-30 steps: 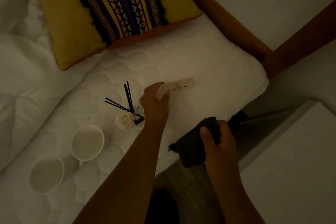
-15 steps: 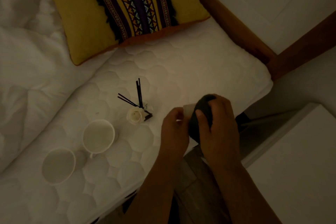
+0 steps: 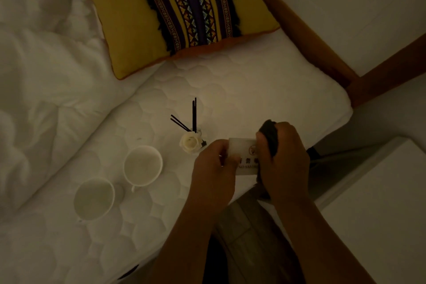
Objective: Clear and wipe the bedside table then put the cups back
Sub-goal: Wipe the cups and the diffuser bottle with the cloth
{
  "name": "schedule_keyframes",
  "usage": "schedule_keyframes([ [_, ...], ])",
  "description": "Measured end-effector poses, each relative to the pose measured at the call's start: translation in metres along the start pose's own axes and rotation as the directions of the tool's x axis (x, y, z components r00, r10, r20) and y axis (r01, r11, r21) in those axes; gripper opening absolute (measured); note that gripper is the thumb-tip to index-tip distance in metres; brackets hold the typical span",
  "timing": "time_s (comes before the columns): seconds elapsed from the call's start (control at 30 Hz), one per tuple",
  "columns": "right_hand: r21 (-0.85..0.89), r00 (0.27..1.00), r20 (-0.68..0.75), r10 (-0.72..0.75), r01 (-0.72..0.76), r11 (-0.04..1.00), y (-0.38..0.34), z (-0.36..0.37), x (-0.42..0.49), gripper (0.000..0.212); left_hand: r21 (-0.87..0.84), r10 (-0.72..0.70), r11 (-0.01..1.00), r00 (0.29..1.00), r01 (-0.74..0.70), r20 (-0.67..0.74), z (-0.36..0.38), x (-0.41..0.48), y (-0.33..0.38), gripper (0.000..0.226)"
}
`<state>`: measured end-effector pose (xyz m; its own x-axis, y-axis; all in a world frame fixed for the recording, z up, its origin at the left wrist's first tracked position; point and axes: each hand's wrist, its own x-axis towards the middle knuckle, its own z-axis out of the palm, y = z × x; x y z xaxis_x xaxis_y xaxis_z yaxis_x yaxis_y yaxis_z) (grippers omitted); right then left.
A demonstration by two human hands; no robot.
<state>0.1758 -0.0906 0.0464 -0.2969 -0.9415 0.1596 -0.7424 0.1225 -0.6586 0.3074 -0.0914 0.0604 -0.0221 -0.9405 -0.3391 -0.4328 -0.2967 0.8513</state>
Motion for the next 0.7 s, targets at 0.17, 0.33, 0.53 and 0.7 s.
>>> schedule_keyframes([
  [0.17, -0.035, 0.997, 0.023, -0.071, 0.072, 0.997, -0.008, 0.003, -0.006, 0.039, -0.024, 0.034, 0.999, 0.998, -0.033, 0.045, -0.006, -0.005, -0.003, 0.016],
  [0.33, -0.120, 0.984, 0.085, -0.157, 0.167, 0.979, -0.032, 0.011, -0.014, 0.037, -0.077, -0.002, 0.997, 0.994, 0.011, 0.113, -0.002, -0.012, -0.005, 0.016],
  [0.53, -0.067, 0.957, 0.174, -0.233, 0.248, 0.966, -0.024, 0.011, -0.002, 0.040, -0.060, 0.004, 0.998, 0.994, 0.003, 0.106, -0.008, -0.015, -0.004, 0.021],
  [0.7, -0.045, 0.996, -0.066, -0.063, 0.060, 0.997, -0.006, 0.004, 0.007, 0.042, -0.029, 0.063, 0.998, 0.998, -0.063, -0.014, -0.011, -0.007, 0.001, 0.018],
])
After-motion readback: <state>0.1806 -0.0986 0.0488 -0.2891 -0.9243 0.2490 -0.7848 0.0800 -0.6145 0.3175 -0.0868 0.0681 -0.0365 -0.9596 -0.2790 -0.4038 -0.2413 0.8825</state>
